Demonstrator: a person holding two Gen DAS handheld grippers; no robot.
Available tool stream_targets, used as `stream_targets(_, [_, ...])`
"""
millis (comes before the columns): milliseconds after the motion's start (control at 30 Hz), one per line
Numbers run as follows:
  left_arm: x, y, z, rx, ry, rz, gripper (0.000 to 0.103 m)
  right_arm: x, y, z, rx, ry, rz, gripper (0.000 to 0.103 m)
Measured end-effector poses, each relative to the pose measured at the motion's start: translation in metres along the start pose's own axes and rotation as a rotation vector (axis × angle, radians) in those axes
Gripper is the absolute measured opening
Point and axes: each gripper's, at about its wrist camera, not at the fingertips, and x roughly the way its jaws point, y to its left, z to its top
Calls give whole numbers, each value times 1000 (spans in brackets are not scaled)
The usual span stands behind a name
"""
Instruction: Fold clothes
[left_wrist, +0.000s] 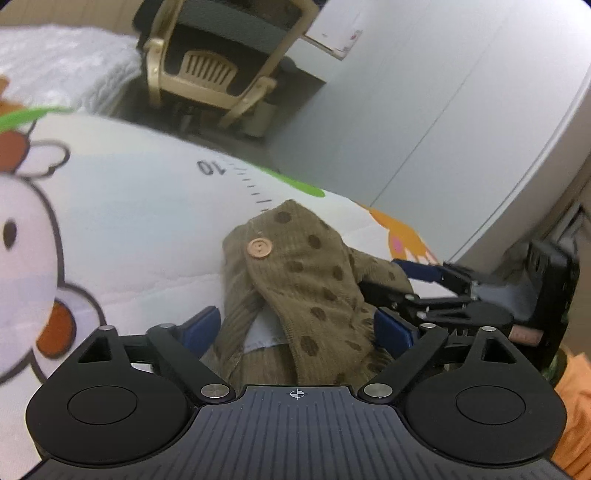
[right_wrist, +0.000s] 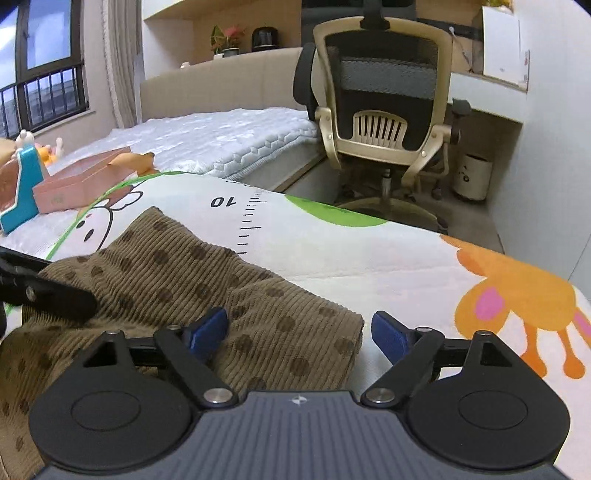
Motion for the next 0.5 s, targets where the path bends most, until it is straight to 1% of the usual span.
stream_targets(33, [-2,-3,1,-5,-4,-15,93,-2,1,-2,-16,-6,-7,85])
stream_targets(67, [-3,-6,3,-9,-8,-30,90,-3,4,-3,-33,-12,-16,85])
stream_targets(100, [-5,-9,4,-14,-12,-45,92,-4,6,-5,-51,-19,-25,85])
stream_targets(200, [-10,-17,8,-27,-25,-90,92,-4,10,-5,-83,-27,-52,87])
stream_targets(233, [-13,-21,9,-25,-31,-107,92,-3,8,-5,-79,-27,-56,87])
stream_targets(267, [-18,-28,11,4,-44,-121,92,-2,6,-5,-72,-28,-57,87])
stream_targets(333, [-21,-39,11,73,-49,-92,92,-2,3,-5,-55,-28,-56,87])
stream_targets(400, [-17,-41,6,121,-27,-23,92,-2,4,-5,-54,-32,-59,87])
stream_targets(500, [-8,-34,-2,129,16,71,91,-4,9,-6,-82,-39,-70,87])
